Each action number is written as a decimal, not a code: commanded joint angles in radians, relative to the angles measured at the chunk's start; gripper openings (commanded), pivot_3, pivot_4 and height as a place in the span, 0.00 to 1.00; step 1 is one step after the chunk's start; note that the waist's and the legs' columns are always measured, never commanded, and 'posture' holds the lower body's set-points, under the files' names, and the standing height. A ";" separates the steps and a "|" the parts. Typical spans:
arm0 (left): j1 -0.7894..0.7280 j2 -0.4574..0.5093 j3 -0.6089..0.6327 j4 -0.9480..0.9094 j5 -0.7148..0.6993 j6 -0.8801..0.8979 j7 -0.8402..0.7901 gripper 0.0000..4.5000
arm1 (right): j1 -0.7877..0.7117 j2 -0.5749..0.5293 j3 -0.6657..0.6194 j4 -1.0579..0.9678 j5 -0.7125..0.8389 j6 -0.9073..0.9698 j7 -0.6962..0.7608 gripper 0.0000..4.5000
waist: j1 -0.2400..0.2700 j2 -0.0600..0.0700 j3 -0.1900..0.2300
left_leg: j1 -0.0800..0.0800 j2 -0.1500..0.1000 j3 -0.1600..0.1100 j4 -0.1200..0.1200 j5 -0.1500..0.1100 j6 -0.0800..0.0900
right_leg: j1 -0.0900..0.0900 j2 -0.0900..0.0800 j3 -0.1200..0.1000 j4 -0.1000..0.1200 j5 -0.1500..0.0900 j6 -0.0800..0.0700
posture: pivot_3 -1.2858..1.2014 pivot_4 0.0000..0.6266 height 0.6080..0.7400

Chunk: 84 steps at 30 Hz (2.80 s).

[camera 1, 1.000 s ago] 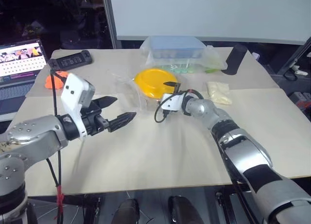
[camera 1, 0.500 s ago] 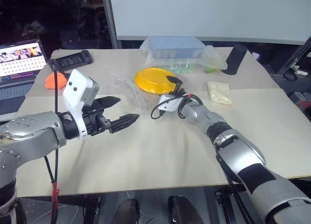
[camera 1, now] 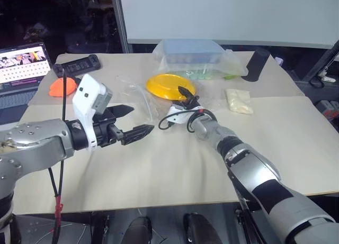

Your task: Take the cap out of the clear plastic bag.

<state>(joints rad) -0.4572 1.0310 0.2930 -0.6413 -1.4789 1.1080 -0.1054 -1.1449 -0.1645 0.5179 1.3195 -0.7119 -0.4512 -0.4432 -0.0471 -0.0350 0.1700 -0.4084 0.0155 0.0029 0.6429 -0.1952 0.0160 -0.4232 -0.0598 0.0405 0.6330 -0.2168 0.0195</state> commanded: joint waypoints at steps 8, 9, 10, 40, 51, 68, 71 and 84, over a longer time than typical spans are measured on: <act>-0.010 0.010 -0.016 -0.004 0.010 -0.051 -0.006 1.00 | -0.007 -0.046 0.003 -0.040 -0.019 0.002 -0.150 0.00 | -0.002 0.000 0.000 | 0.003 0.000 0.000 0.000 0.000 0.000 | 0.002 0.000 0.000 0.000 0.000 0.000 | 0.52 0.24 1.00; -0.009 0.010 -0.017 -0.003 0.013 -0.052 -0.007 1.00 | -0.009 -0.058 0.000 -0.051 -0.019 -0.007 -0.168 0.00 | -0.002 0.000 0.000 | 0.002 0.000 0.000 0.000 0.000 0.000 | 0.001 0.000 0.000 0.001 0.000 0.000 | 0.52 0.24 1.00; -0.007 0.009 -0.017 -0.004 0.013 -0.053 -0.008 1.00 | -0.010 -0.068 -0.003 -0.062 -0.018 -0.014 -0.184 0.00 | -0.001 0.000 0.000 | 0.002 0.000 0.000 0.000 0.000 0.000 | 0.001 0.000 0.000 0.000 0.000 0.000 | 0.52 0.24 1.00; -0.017 -0.029 -0.099 -0.007 0.088 -0.062 -0.044 1.00 | -0.008 -0.243 -1.172 -0.147 1.198 0.516 0.272 0.00 | -0.020 -0.001 0.000 | 0.000 0.000 0.004 0.000 0.000 0.001 | 0.002 0.001 0.001 -0.002 0.000 0.000 | 0.52 0.24 1.00; -0.005 -0.034 -0.091 -0.013 0.096 -0.060 -0.036 1.00 | -0.001 -0.252 -1.222 -0.140 1.259 0.556 0.157 0.28 | -0.018 -0.001 0.000 | -0.001 0.000 0.008 0.000 0.000 0.001 | 0.001 0.001 0.001 -0.003 0.000 0.001 | 0.52 0.24 1.00; 0.097 -0.060 -0.034 0.033 0.214 -0.073 0.061 1.00 | 0.222 -0.346 -0.982 -0.578 1.059 0.719 0.175 0.99 | 0.003 -0.001 0.000 | -0.002 0.000 0.008 0.000 0.000 0.001 | 0.001 0.001 0.001 -0.003 0.000 0.001 | 0.52 0.24 1.00; 0.093 -0.086 -0.012 0.083 0.290 -0.097 0.098 1.00 | 0.259 -0.376 -0.767 -0.699 0.967 0.797 0.422 0.99 | -0.002 0.000 0.001 | -0.002 0.000 0.009 0.000 0.000 0.001 | 0.000 0.001 0.002 -0.002 0.000 0.001 | 0.52 0.24 1.00; 0.074 -0.189 -0.008 0.131 0.462 -0.111 0.090 1.00 | 0.410 -0.542 -0.158 -1.304 0.762 0.775 1.244 0.99 | 0.038 0.000 0.001 | -0.006 0.000 0.009 0.003 -0.002 -0.002 | -0.003 -0.002 0.001 -0.003 0.000 0.003 | 0.52 0.24 1.00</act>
<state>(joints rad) -0.3777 0.8489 0.2566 -0.4839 -1.0229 1.0043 -0.0030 -0.7066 -0.6776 0.3850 0.0370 0.1002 0.3729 0.7884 -0.0088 -0.0352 0.1709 -0.4156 0.0153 0.0120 0.6475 -0.1974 0.0140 -0.4257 -0.0623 0.0416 0.6294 -0.2159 0.0240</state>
